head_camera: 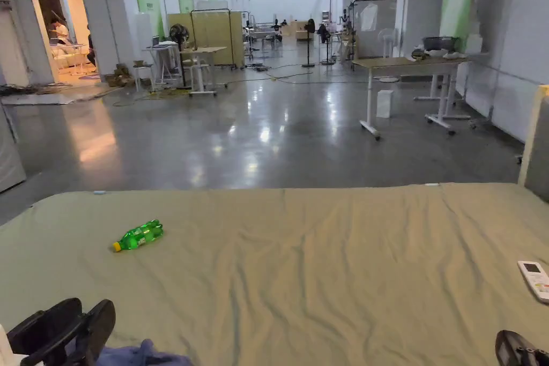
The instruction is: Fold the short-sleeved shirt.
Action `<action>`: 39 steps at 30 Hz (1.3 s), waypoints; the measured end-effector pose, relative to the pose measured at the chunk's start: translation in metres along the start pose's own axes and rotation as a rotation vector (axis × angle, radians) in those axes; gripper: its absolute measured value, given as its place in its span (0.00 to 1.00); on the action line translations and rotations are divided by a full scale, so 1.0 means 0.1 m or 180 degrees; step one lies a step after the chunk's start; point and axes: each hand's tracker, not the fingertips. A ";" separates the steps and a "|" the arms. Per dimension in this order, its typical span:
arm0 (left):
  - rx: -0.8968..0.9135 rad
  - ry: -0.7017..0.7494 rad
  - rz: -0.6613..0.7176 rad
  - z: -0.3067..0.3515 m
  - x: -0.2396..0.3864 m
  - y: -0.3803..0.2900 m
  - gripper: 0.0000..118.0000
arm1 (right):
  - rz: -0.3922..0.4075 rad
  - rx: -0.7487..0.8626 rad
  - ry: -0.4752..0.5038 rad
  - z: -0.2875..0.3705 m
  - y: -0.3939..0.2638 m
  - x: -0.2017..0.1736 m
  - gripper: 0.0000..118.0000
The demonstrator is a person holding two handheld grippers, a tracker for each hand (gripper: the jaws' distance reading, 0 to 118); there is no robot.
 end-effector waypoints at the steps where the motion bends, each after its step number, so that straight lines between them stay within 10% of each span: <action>1: -0.0058 0.0032 0.0067 0.00 -0.15 0.00 0.41 | -0.0051 -0.0101 0.0009 -0.01 -0.05 -0.01 0.00; 14: -0.1541 0.0484 0.0704 -0.91 -1.20 -0.96 0.90 | -0.0279 -0.0748 0.0139 -0.21 -0.50 0.00 0.00; 31: -0.2926 0.0641 0.0167 -2.43 -1.46 -2.24 0.87 | 0.0273 -0.1457 0.0123 -0.42 -0.84 -0.27 0.00; 35: -0.2944 0.0545 0.0076 -2.48 -1.48 -2.18 0.65 | 0.0068 -0.1501 0.0305 -0.49 -0.93 -0.33 0.00; 39: -0.2921 0.0569 0.0016 -2.45 -1.38 -2.06 0.15 | -0.0161 -0.1520 0.0354 -0.53 -0.96 -0.35 0.00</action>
